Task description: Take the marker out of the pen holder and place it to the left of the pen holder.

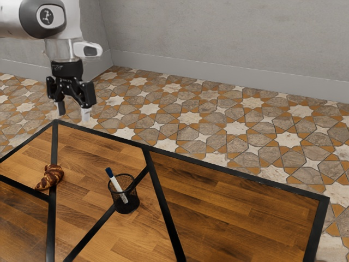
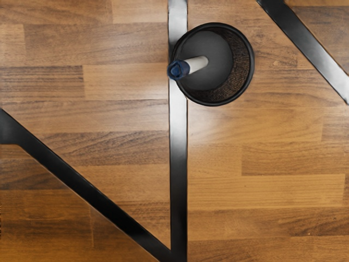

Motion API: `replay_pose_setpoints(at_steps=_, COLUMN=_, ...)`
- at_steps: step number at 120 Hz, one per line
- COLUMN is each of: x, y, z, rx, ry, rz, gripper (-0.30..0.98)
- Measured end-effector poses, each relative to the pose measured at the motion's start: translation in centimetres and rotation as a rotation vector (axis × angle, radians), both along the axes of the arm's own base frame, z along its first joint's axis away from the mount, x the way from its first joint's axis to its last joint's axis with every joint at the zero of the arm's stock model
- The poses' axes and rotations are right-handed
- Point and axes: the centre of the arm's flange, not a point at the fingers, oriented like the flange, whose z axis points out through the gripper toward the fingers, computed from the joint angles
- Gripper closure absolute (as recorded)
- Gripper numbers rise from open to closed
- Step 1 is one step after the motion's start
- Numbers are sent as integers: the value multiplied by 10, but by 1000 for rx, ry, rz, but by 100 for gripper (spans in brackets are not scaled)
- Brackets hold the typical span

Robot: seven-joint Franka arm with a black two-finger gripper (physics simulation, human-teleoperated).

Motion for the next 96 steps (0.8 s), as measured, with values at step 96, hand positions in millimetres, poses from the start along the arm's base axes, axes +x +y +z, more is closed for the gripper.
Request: replay_pose_setpoints(at_steps=96, x=14, y=-105, z=-175, rx=-57, ry=-131, rz=17, gripper=2)
